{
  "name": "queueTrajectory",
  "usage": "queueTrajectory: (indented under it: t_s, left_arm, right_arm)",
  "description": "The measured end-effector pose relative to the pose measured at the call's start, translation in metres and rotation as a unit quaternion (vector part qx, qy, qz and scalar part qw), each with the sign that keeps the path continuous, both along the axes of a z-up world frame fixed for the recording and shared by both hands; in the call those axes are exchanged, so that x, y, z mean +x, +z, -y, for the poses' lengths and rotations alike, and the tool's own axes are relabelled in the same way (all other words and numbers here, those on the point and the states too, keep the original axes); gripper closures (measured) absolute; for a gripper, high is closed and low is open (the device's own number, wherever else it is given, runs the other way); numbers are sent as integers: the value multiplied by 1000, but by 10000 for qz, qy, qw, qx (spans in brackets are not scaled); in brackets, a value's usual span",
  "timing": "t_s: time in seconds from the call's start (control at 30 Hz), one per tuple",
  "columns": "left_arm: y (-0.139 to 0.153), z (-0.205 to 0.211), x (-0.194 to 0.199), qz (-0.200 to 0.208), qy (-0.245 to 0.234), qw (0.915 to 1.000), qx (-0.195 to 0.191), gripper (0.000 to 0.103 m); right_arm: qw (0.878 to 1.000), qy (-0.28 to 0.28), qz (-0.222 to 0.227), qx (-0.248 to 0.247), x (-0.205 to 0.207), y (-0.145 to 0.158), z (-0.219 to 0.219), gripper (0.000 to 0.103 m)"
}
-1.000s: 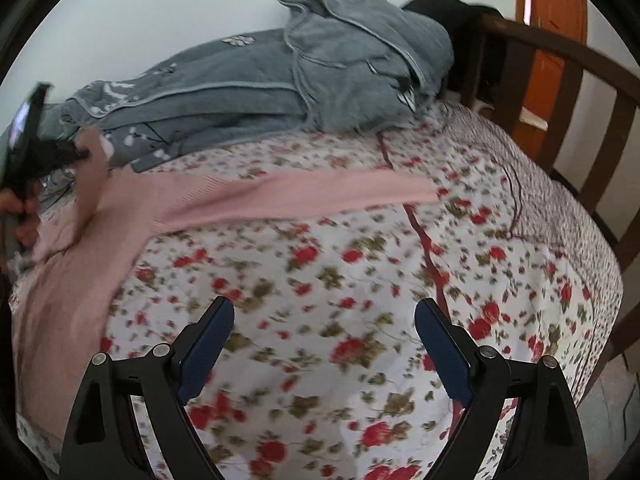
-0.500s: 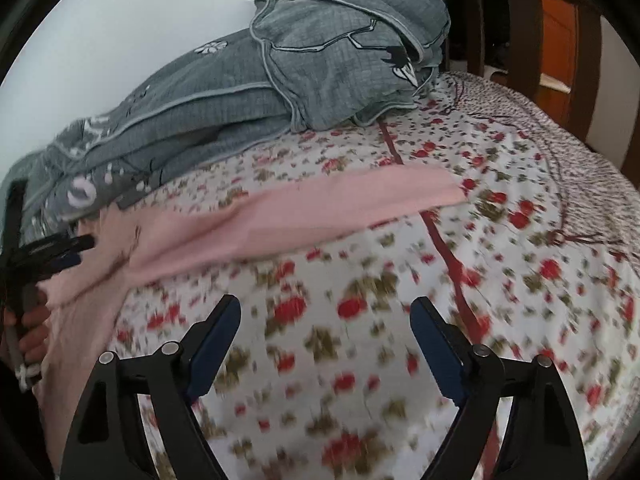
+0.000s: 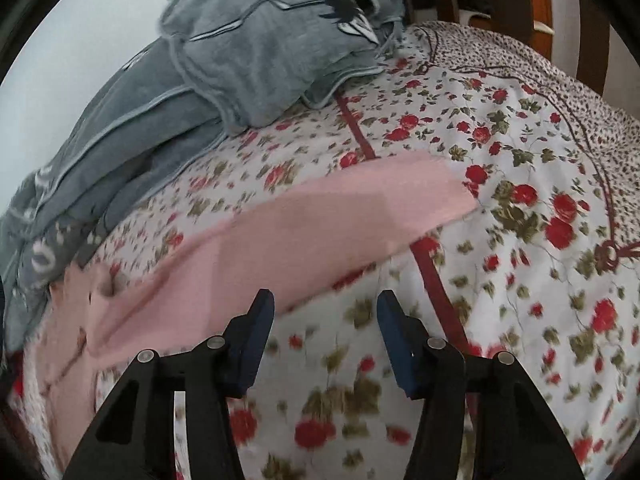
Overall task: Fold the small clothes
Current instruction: 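Grasp the other sleeve with the right tool and fold it across the body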
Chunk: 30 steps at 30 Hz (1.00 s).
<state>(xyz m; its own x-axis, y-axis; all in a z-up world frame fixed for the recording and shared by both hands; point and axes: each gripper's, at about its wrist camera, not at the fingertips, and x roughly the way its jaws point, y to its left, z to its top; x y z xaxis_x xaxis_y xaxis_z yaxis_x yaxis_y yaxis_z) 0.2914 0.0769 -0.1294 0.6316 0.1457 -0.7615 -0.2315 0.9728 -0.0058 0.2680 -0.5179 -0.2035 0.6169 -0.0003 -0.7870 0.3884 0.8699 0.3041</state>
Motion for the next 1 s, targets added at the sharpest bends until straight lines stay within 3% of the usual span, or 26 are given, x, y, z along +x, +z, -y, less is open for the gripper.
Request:
queueTrajectory:
  t_s: [0.1, 0.23, 0.27, 0.3, 0.4, 0.47, 0.53, 0.63, 0.8, 1.0]
  left_arm:
    - [-8, -27, -10, -102, 260, 9995, -128, 25]
    - [-16, -59, -13, -303, 469, 9981, -277, 25]
    - [-16, -66, -14, -313, 540, 9978, -244, 25]
    - [-16, -73, -15, -315, 603, 9975, -207, 25]
    - [-11, -92, -24, -229, 747, 9966, -261, 25]
    - [-9, -101, -33, -166, 811, 9959, -354, 25]
    - [-9, -109, -43, -124, 826, 9957, -393, 25]
    - [-11, -117, -60, -90, 856, 9957, -352, 25]
    - [-12, -136, -98, -31, 811, 9959, -394, 25]
    - [-15, -181, -142, 100, 886, 9944, -564, 25]
  right_arm:
    - [9997, -195, -126, 125, 16, -6, 8, 49]
    - [9988, -440, -185, -98, 34, -8, 11, 54]
    - [9984, -524, -157, -159, 38, -8, 13, 68]
    - [9976, -630, -126, -268, 40, -7, 15, 97]
    - [9959, -558, 140, -696, 41, 7, 13, 97]
    - [9862, -387, 437, -1547, 37, 34, -13, 97]
    - [9773, -212, 726, -1977, 32, 62, -39, 97]
    - [9697, 172, 1135, -2156, 32, 107, -81, 97]
    - [9456, 783, 1983, -2459, 31, 185, -168, 97]
    - [9214, 1629, 2530, -2459, 29, 234, -290, 97]
